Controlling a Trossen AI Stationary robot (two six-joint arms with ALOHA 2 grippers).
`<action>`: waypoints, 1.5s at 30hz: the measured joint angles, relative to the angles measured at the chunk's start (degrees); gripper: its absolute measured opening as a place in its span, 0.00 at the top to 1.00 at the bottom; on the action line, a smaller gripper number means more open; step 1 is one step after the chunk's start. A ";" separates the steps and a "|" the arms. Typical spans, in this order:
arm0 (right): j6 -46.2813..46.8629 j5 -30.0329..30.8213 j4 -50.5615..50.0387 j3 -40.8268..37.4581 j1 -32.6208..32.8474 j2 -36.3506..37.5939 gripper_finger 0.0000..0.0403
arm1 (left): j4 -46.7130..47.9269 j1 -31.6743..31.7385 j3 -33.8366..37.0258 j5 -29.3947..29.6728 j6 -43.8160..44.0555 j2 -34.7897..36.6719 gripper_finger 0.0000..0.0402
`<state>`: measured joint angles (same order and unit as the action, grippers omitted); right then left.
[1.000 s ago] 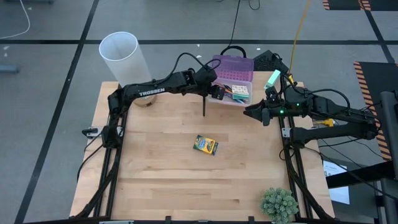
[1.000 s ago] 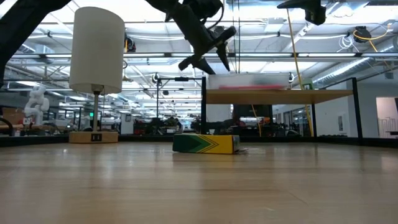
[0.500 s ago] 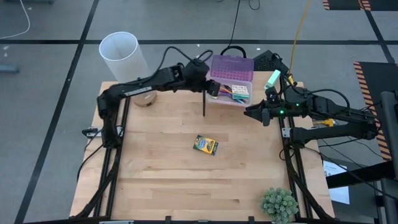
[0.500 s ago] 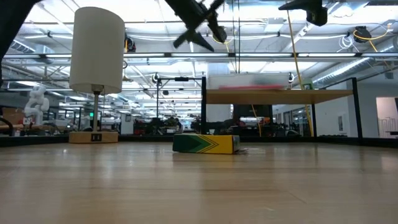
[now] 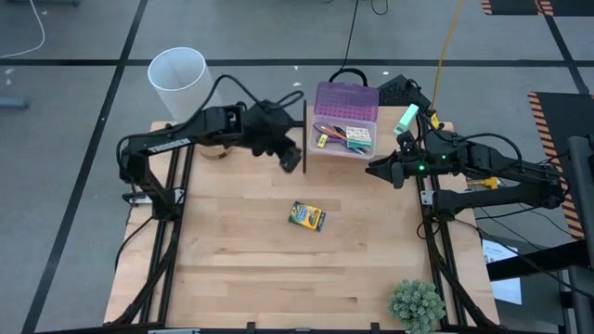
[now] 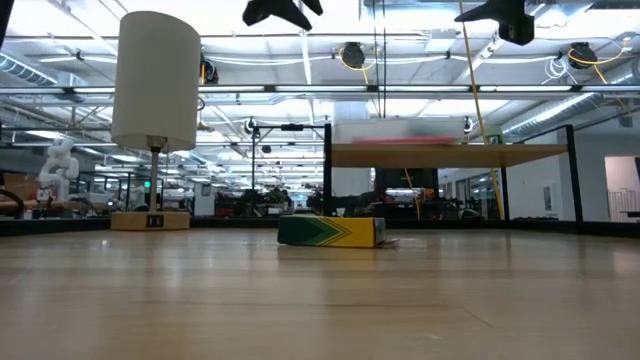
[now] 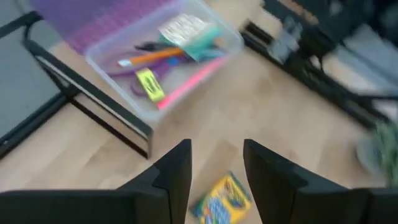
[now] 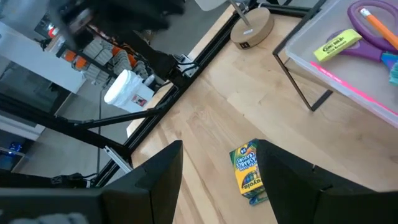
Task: Pick & place school supplies into a supply box
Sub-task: Put the yellow pack of crayons into the purple supply box
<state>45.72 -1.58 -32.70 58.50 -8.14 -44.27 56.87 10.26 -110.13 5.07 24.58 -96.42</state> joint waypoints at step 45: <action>1.16 -1.68 -0.47 0.00 0.00 0.02 0.51 | -16.63 -9.23 27.24 -13.92 -44.35 -0.70 0.01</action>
<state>46.88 -3.27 -33.17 58.50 -8.14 -44.25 40.24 1.02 -82.88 -8.85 -19.78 -97.12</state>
